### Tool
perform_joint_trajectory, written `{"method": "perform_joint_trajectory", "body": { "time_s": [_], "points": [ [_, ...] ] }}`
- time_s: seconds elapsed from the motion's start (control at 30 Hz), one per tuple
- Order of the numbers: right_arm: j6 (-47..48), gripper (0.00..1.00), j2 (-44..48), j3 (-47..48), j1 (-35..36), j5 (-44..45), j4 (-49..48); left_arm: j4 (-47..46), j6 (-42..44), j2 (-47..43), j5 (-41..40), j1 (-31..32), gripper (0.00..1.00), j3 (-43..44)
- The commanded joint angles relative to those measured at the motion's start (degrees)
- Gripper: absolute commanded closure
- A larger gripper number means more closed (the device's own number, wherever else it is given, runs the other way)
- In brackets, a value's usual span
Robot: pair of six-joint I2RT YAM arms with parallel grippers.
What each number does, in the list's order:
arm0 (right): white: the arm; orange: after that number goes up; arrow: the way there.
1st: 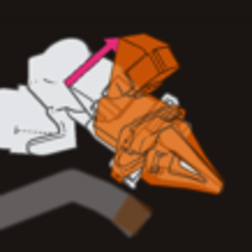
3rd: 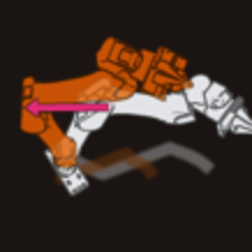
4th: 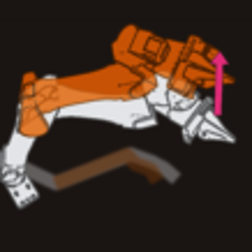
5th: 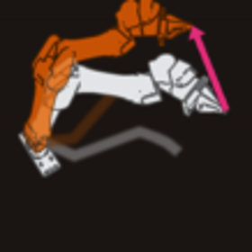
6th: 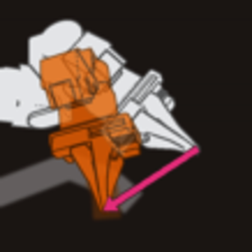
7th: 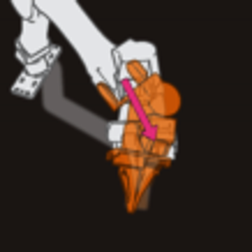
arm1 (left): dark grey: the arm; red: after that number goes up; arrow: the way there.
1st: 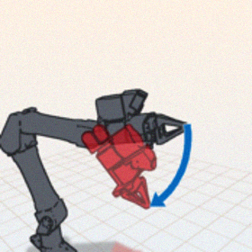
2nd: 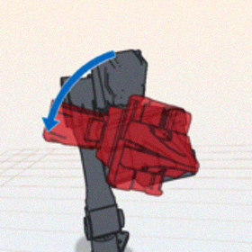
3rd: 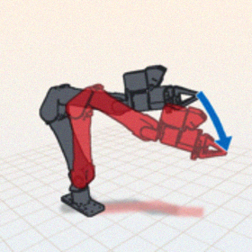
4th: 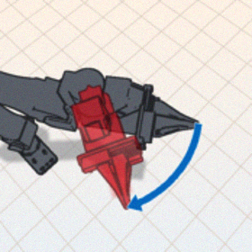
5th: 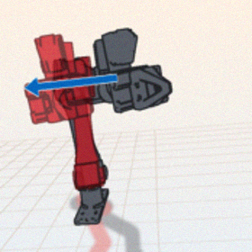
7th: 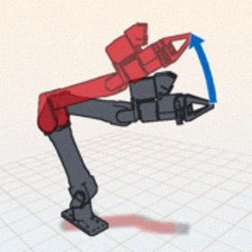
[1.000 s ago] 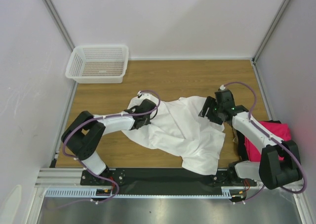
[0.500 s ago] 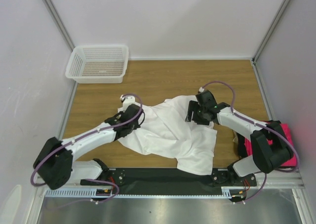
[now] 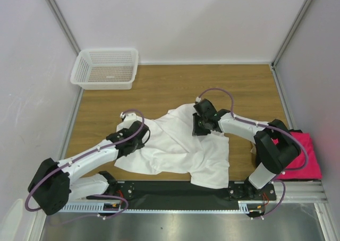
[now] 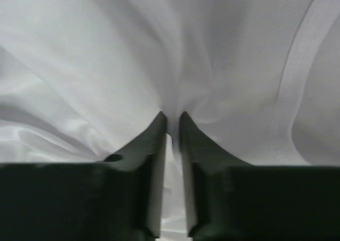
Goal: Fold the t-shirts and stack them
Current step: Flatten the tshirt out
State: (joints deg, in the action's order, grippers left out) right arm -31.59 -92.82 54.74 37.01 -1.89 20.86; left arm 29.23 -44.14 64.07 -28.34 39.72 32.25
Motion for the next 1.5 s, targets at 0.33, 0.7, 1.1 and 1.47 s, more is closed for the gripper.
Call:
{"method": "perform_joint_trajectory", "body": {
  "time_s": [0.33, 0.7, 1.1, 1.47],
  "points": [
    [1.8, 1.00, 11.7, 7.1, -3.2, 9.4, 7.6, -5.4, 6.3, -4.7, 0.3, -0.2, 0.38, 4.1],
    [5.4, 1.00, 13.5, 11.2, -11.0, 4.2, 5.5, -18.4, 13.4, 0.9, 8.7, 0.4, 0.35, 6.1],
    [-2.5, 1.00, 17.9, -6.7, -6.9, 1.8, 16.3, -16.4, 15.4, 14.8, 6.4, 0.4, 0.33, 17.2],
    [-7.1, 0.39, 25.7, -6.8, -5.7, 3.6, 27.9, -17.1, 17.6, 21.2, 8.5, 0.4, 0.33, 22.9]
  ]
}}
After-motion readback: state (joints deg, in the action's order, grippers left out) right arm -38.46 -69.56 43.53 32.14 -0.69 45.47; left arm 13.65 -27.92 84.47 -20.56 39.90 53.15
